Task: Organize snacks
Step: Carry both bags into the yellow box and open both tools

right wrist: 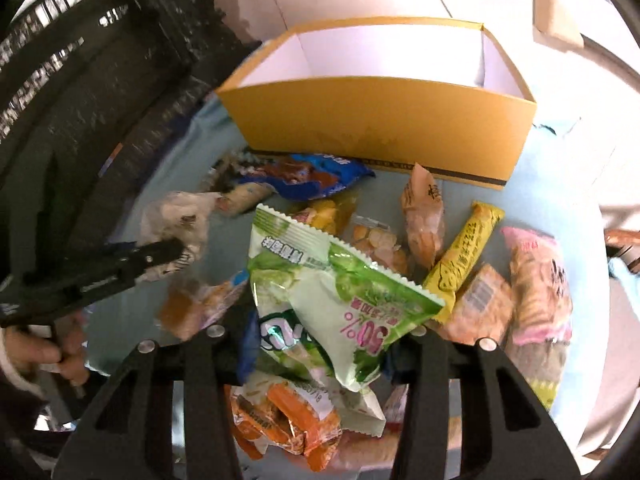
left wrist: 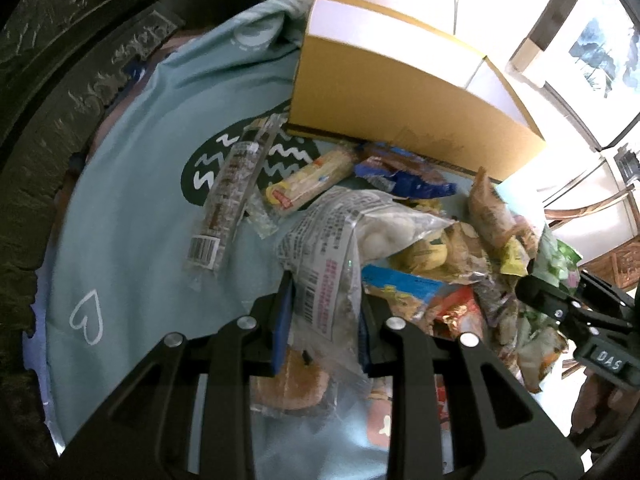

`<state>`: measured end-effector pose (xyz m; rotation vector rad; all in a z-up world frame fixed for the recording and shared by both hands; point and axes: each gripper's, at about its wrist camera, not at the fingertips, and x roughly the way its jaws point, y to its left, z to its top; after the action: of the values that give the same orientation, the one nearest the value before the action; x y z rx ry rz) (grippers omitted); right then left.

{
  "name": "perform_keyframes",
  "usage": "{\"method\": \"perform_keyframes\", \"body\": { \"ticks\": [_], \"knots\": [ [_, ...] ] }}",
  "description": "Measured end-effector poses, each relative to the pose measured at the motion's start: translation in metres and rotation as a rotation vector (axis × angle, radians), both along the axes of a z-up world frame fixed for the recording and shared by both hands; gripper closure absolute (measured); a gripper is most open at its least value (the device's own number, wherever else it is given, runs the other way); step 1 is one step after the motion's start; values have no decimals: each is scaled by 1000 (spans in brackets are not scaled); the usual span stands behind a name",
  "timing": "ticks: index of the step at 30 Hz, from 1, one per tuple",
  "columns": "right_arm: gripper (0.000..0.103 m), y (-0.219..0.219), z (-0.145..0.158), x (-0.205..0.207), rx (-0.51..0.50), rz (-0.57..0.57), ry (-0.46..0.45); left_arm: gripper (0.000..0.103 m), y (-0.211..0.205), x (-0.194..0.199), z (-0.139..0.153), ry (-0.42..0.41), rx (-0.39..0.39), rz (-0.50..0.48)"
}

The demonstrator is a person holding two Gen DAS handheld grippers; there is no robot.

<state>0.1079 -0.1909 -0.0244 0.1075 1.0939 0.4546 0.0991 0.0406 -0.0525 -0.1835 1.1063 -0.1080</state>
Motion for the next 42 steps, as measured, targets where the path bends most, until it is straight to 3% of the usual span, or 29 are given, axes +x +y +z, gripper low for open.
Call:
{"method": "perform_keyframes", "body": {
  "ticks": [8,19,25,28,31,36,37,38,40,42],
  "knots": [
    [56,-12,29,-14,34,-19,-55,76,-3,-9,33,-58,-8,-22],
    [56,-17,60,17,76,-22,-138,76,-13,8,69,-121,-20,-47],
    [56,-22,87,74,98,-75,-229,76,-31,54,114,-234,-36,-87],
    [56,-25,83,115,85,-122,-239,76,-45,95,128,-275,-29,-106],
    [56,-22,67,156,42,-161,-228,76,-56,139,124,-247,-61,-111],
    [55,-20,40,202,-17,-205,-194,76,-75,204,92,-174,-26,-113],
    [53,-19,33,212,-30,-214,-181,72,-76,211,86,-166,-23,-110],
    [52,-19,27,218,-44,-224,-161,46,-77,218,80,-161,-13,-98],
    [46,-20,19,222,-81,-259,-131,12,-79,227,73,-168,27,-51],
    [37,-23,21,217,-97,-286,-155,11,-80,225,74,-197,31,-43]
  ]
}}
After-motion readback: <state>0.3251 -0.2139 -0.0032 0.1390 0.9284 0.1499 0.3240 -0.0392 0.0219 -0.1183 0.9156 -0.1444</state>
